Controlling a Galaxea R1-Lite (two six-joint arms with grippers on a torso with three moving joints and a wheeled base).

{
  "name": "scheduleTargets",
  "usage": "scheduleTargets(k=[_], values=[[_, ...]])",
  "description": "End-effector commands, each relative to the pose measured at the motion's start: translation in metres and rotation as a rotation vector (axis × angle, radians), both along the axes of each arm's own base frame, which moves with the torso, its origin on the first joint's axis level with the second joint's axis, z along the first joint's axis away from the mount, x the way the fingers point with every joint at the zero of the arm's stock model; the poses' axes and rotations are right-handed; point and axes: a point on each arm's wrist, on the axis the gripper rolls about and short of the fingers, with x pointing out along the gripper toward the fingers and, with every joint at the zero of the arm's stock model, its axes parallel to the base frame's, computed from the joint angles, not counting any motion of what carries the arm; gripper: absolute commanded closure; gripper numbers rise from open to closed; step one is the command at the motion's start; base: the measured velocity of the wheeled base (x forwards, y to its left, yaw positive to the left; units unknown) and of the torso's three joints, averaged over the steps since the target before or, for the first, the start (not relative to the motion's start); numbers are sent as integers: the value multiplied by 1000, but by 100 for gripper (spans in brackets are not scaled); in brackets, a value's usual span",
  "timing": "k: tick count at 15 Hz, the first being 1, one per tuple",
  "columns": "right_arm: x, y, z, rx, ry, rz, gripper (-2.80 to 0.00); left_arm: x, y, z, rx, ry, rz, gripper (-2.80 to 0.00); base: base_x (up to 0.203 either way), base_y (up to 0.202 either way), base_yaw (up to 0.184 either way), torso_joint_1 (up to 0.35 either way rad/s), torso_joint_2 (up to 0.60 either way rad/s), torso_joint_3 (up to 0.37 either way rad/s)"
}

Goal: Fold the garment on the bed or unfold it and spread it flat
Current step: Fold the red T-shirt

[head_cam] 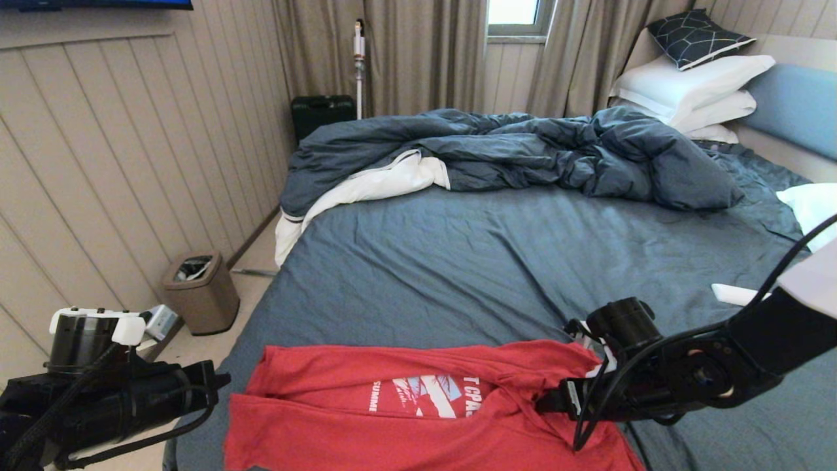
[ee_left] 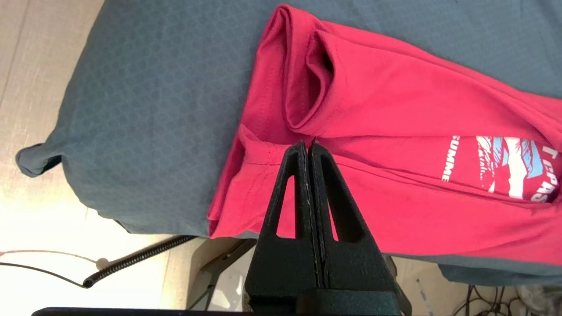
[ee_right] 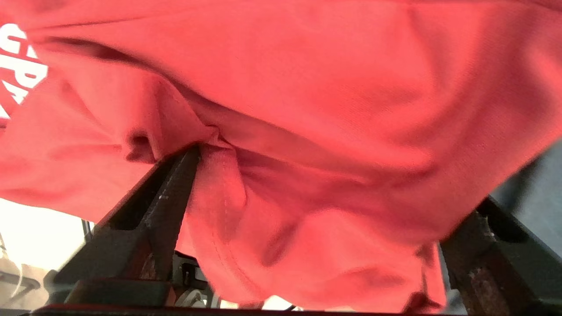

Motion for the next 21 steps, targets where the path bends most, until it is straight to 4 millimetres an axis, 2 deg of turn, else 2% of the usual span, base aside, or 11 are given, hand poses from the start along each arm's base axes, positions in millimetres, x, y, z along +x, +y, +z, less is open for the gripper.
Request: scheduleTargets(k=[1,7,10,13,18,21], values=[[1,3,-3,-1,9,8,0,0,0,0,-4,-1,0,0,0,0,0,0,0,0],[0,-3,0,0,1,-9,0,1,-1,-2,-3,8,-1,0,0,0,0,0,0,0],[1,-15,9,3,-29,-45,0,2,-1,-3,-2,12,-1,0,0,0,0,0,0,0],[5,-33,22,6,-78,-104,0,2,-1,-3,-2,13,-1,0,0,0,0,0,0,0],[27,-78,42,-28,-107,-206,0,3,-1,-3,-1,11,0,0,0,0,0,0,0,0],[32,-98,43,-52,-107,-236,0,3,-1,-3,-1,11,0,0,0,0,0,0,0,0]])
